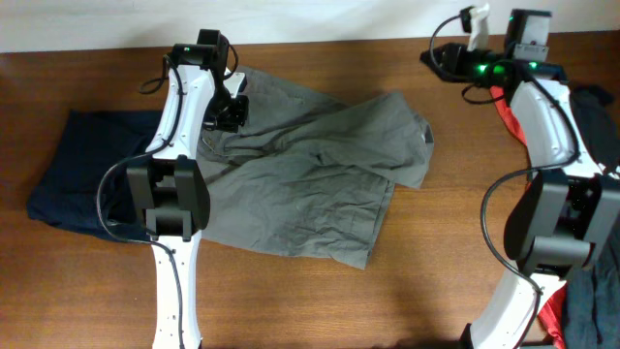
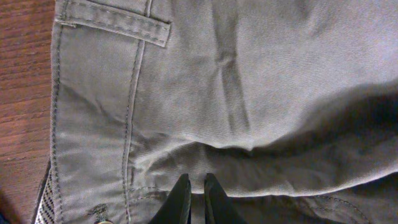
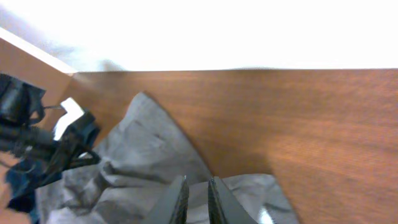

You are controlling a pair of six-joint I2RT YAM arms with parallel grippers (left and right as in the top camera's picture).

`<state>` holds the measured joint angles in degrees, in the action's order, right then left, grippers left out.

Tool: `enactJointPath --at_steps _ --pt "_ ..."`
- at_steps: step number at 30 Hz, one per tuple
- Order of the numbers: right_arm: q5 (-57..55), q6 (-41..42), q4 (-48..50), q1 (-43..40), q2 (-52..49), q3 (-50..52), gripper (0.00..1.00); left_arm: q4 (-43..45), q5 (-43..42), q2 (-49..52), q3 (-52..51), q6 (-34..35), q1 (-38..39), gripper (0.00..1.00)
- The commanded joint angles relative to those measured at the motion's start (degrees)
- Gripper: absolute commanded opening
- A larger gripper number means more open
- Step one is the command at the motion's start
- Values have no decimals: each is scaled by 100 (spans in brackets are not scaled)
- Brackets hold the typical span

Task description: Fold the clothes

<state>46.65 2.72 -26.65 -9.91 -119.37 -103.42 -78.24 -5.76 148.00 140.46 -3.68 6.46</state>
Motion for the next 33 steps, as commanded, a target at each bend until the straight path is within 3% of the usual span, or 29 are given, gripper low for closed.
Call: enactJointPath --at_steps 1,3,7,12,20,21,22,23,25,33 --pt "-702 -195 -129 9 61 -52 21 0 -46 61 -55 -118 -22 9" --pt "-1169 48 -450 9 61 -52 45 -7 -46 61 -55 -118 -22 9" --pt "-2194 866 -1392 11 -37 -39 59 -20 -46 61 -55 -118 -22 9" --pt "-2326 1862 -2376 33 -487 24 59 -33 -48 61 -55 -116 -22 9" --pt "-2194 2048 -2199 378 -1139 87 60 -125 -48 61 -55 -116 -22 10" --pt "-2218 2048 -2173 428 -1209 90 59 -133 -46 61 -55 -116 -22 9" --pt "-2251 2048 -2129 466 -1261 90 50 -140 -48 61 -55 -116 -22 9" --pt "-2253 2026 -2055 503 -1316 90 29 -151 -46 61 -55 -116 -22 10" --pt "-2245 2017 -1847 535 -1327 87 13 -157 -46 61 -55 -116 -22 10" --pt "-1300 1102 -328 232 -966 -649 9 -155 -42 61 -55 -118 -22 10"
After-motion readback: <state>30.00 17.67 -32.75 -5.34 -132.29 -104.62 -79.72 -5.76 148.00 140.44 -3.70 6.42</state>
